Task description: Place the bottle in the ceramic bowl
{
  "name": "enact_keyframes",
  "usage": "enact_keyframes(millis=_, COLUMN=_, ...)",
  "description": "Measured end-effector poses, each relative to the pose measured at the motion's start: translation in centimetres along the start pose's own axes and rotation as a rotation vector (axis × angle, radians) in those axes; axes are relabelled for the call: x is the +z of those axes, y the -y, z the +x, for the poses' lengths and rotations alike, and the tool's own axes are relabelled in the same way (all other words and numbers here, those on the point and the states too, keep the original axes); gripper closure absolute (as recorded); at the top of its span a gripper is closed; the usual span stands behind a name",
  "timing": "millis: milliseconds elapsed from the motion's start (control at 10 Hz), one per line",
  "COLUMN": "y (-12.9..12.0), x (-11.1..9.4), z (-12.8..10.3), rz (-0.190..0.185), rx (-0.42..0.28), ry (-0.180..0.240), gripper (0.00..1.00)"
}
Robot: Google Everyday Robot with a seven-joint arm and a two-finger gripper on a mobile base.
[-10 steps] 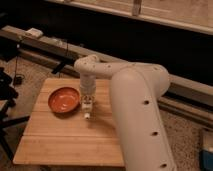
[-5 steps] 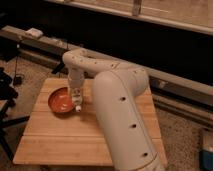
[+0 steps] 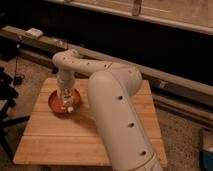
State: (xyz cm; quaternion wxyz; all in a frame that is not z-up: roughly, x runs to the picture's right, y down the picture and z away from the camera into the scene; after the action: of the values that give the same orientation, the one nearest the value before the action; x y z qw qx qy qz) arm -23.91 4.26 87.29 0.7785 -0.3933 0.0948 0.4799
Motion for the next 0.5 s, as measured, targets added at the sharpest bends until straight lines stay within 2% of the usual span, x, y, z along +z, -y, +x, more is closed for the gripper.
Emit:
enact_keyframes(millis=300, y=-0.41, x=0.28, z=-0.84, rz=-0.021, rx=-0.006, ry=0.037, gripper=0.3)
enact_keyframes(millis=400, y=-0.57, x=0.3, z=-0.9, rz=-0.057, rx=-0.021, ry=0.072, gripper=0.21)
enact_keyframes(millis=500, y=-0.47, x=0.26, z=-0.91, rz=-0.072, rx=-0.028, ry=0.091, gripper=0.2)
